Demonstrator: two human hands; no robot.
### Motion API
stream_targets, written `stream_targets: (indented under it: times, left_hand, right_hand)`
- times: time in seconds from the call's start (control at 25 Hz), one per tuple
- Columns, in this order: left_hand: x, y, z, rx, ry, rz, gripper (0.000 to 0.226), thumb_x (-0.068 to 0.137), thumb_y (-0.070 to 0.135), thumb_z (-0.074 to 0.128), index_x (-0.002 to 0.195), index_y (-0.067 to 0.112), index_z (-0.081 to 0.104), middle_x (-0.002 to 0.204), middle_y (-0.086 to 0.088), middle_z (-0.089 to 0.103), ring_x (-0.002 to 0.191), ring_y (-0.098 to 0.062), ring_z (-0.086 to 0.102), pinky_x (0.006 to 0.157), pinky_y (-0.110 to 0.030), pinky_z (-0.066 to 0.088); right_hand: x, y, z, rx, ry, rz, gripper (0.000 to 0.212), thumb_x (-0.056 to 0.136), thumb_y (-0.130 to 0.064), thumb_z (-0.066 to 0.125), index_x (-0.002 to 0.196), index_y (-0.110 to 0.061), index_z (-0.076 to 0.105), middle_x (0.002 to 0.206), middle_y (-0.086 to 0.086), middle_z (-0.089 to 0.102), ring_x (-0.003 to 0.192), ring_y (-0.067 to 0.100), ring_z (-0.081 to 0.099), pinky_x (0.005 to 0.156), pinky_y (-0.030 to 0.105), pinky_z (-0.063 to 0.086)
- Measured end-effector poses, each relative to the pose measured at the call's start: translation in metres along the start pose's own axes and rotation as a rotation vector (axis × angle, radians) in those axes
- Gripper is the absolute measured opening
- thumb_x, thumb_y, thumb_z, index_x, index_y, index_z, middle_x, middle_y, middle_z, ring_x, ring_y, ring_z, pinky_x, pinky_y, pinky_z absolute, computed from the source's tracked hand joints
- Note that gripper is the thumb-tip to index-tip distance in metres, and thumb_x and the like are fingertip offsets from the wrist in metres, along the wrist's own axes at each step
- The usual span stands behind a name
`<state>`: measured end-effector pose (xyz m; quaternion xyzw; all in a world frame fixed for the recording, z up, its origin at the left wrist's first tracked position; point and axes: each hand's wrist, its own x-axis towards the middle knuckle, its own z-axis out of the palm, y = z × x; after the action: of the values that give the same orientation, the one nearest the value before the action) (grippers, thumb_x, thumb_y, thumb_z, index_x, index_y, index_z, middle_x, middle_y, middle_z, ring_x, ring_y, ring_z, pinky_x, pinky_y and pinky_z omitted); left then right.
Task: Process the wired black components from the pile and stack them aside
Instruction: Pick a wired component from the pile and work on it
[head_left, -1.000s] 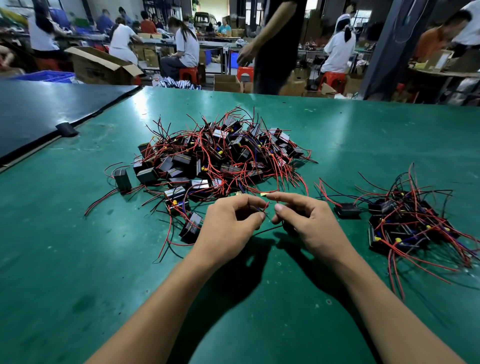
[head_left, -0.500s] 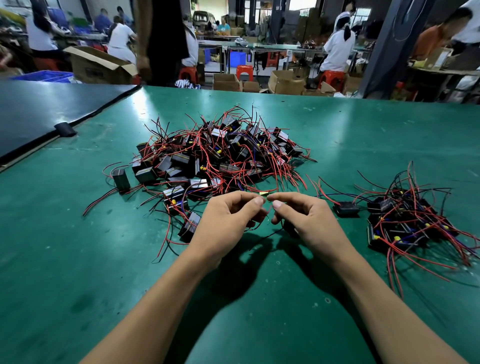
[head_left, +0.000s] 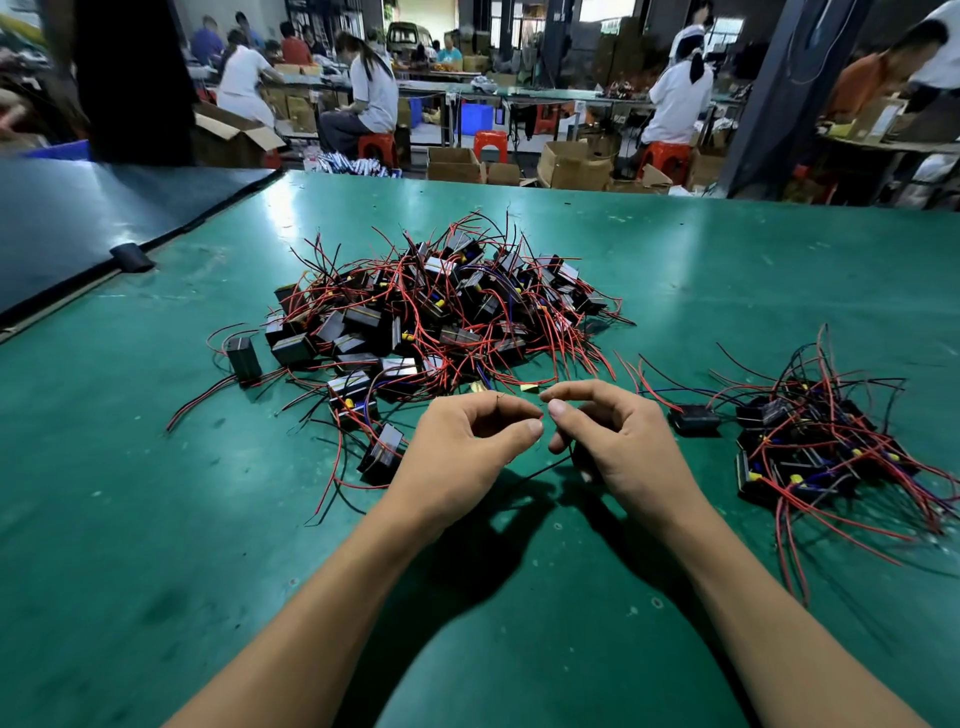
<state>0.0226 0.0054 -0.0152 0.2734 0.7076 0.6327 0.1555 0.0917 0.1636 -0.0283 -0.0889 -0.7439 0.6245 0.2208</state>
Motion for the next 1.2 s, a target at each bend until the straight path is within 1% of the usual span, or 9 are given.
stream_targets:
  times: [0.12, 0.24, 0.32, 0.4, 0.6, 0.72, 0.88, 1.08, 1.2]
  left_hand:
    - [0.0002, 0.0015, -0.0006, 0.019, 0.034, -0.003, 0.007, 0.088, 0.015, 0.071, 0.093, 0.014, 0.076, 0.077, -0.003, 0.072, 0.068, -0.003, 0.059, 0.069, -0.018, 0.049]
    - [0.0006, 0.0024, -0.0009, 0.016, 0.056, -0.016, 0.006, 0.087, 0.015, 0.072, 0.091, 0.012, 0.075, 0.084, -0.012, 0.074, 0.069, -0.007, 0.059, 0.068, -0.02, 0.049]
    - [0.0011, 0.0023, -0.0009, 0.009, 0.059, -0.021, 0.005, 0.087, 0.014, 0.072, 0.091, 0.012, 0.075, 0.083, -0.011, 0.074, 0.069, -0.007, 0.06, 0.069, -0.021, 0.05]
    - [0.0017, 0.0026, -0.0002, -0.007, 0.047, -0.026, 0.005, 0.087, 0.013, 0.072, 0.091, 0.012, 0.074, 0.08, -0.006, 0.073, 0.07, -0.006, 0.059, 0.069, -0.02, 0.05]
    - [0.003, 0.0018, -0.0002, -0.093, 0.037, -0.043, 0.006, 0.088, 0.008, 0.07, 0.091, 0.012, 0.073, 0.075, 0.0, 0.067, 0.072, -0.01, 0.056, 0.071, -0.025, 0.048]
    - [0.002, 0.0019, -0.0026, -0.112, 0.03, -0.02, 0.01, 0.089, 0.005, 0.067, 0.091, 0.013, 0.073, 0.071, 0.002, 0.067, 0.07, -0.008, 0.057, 0.068, -0.023, 0.049]
    - [0.0019, 0.0021, -0.0036, -0.136, 0.044, -0.03, 0.01, 0.089, 0.006, 0.067, 0.09, 0.014, 0.072, 0.075, 0.0, 0.069, 0.07, -0.008, 0.06, 0.066, -0.02, 0.051]
    - [0.0033, -0.0004, -0.0041, -0.159, 0.11, -0.042, 0.01, 0.089, 0.009, 0.068, 0.091, 0.017, 0.073, 0.074, 0.005, 0.071, 0.07, -0.008, 0.062, 0.066, -0.019, 0.052]
    - [0.0035, -0.0002, -0.0044, -0.161, 0.095, -0.054, 0.008, 0.088, 0.012, 0.069, 0.092, 0.017, 0.075, 0.073, 0.004, 0.071, 0.069, -0.007, 0.061, 0.068, -0.022, 0.052]
  right_hand:
    - [-0.0009, -0.0015, 0.0013, 0.011, 0.017, -0.01, 0.005, 0.093, -0.02, 0.068, 0.094, -0.02, 0.073, 0.061, 0.006, 0.066, 0.039, 0.013, 0.042, 0.038, 0.021, 0.037]
    - [-0.0011, -0.0027, 0.0018, 0.015, 0.037, -0.01, 0.005, 0.093, -0.02, 0.069, 0.091, -0.019, 0.073, 0.059, 0.006, 0.064, 0.038, 0.016, 0.041, 0.037, 0.021, 0.035]
    - [-0.0009, -0.0032, 0.0011, 0.011, 0.052, 0.0, 0.006, 0.093, -0.018, 0.068, 0.091, -0.019, 0.073, 0.057, 0.006, 0.063, 0.039, 0.017, 0.041, 0.036, 0.021, 0.034]
    - [-0.0006, -0.0028, 0.0005, 0.019, 0.052, 0.006, 0.006, 0.094, -0.015, 0.067, 0.091, -0.015, 0.072, 0.055, 0.006, 0.061, 0.035, 0.016, 0.038, 0.035, 0.019, 0.032]
    - [0.0004, 0.0003, 0.002, -0.001, 0.04, -0.003, 0.007, 0.094, -0.012, 0.066, 0.09, -0.014, 0.07, 0.055, 0.006, 0.06, 0.031, 0.014, 0.038, 0.035, 0.018, 0.032]
    - [0.0004, 0.0012, 0.0024, -0.001, 0.003, 0.023, 0.007, 0.094, -0.02, 0.068, 0.092, -0.015, 0.072, 0.063, 0.006, 0.067, 0.038, 0.014, 0.046, 0.04, 0.019, 0.038]
    - [-0.0006, 0.0012, 0.0007, -0.002, -0.09, 0.062, 0.013, 0.093, -0.026, 0.067, 0.094, -0.014, 0.074, 0.073, 0.006, 0.073, 0.051, 0.013, 0.056, 0.05, 0.021, 0.047]
    - [-0.0021, 0.0001, -0.0007, 0.021, -0.128, 0.081, 0.008, 0.092, -0.017, 0.069, 0.093, -0.009, 0.069, 0.08, 0.01, 0.076, 0.056, 0.014, 0.061, 0.056, 0.025, 0.051]
    - [-0.0038, -0.0025, 0.0001, 0.032, -0.152, 0.066, 0.007, 0.088, -0.016, 0.074, 0.085, -0.01, 0.07, 0.077, 0.011, 0.075, 0.053, 0.01, 0.06, 0.052, 0.02, 0.049]
